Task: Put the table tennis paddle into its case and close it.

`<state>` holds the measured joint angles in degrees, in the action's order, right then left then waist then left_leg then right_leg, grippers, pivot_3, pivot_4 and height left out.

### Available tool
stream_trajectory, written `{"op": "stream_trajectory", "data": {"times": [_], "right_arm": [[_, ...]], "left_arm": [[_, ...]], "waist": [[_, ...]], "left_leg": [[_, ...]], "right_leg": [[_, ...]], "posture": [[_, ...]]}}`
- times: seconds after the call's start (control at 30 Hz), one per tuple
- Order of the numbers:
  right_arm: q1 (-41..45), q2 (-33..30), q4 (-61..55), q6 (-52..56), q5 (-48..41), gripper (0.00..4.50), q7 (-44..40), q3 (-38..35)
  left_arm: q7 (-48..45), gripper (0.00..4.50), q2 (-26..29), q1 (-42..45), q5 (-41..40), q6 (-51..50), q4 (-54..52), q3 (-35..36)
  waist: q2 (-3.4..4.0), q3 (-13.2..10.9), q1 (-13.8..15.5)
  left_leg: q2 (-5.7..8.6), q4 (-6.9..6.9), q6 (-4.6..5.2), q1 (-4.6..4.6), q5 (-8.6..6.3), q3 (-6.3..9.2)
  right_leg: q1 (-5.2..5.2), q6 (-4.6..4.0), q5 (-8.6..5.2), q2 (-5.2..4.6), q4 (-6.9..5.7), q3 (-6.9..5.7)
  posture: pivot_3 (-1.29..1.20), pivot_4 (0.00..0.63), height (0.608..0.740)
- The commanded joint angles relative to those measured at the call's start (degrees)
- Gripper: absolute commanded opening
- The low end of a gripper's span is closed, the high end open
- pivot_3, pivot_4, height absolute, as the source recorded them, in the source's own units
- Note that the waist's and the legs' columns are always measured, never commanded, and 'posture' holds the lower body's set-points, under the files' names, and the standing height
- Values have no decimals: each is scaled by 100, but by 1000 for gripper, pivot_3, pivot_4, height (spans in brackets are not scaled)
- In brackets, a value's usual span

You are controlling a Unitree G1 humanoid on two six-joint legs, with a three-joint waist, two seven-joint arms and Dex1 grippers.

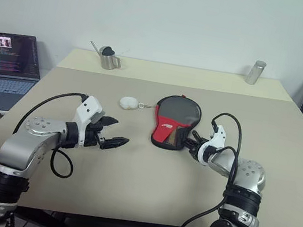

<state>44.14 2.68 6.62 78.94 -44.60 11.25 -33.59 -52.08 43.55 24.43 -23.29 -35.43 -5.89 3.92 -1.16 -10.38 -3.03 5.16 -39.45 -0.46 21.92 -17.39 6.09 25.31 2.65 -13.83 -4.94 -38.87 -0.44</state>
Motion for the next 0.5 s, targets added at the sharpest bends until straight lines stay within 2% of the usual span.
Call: {"op": "stream_trajectory", "data": {"times": [0.03, 0.2, 0.5], "right_arm": [[-8, -92, -788, 956, -437, 12, -90, -87], [-504, -545, -1353, 1356, -1156, 12, -128, 221], [-2116, -2072, -2034, 1356, -3359, 12, 57, 1198]], "left_arm": [[-67, 4500, 29, 157, 64, 171, 58, -26], [-172, 4500, -59, 380, 154, 299, 318, -224], [-521, 4500, -247, 871, 367, 565, 872, -635]], "waist": [[0, 0, 2], [0, 0, 40], [-1, 0, 85]], "left_leg": [[0, 3, 0, 0, 0, -1], [1, 20, 1, -3, 0, -1], [0, 43, 5, -4, 3, -7]], "right_leg": [[0, 0, 0, 0, 1, 0], [0, 0, 0, -1, 9, -1], [-1, 2, -1, -3, 33, -1]], "posture": [[0, 150, 740], [0, 150, 740], [0, 150, 740]]}}
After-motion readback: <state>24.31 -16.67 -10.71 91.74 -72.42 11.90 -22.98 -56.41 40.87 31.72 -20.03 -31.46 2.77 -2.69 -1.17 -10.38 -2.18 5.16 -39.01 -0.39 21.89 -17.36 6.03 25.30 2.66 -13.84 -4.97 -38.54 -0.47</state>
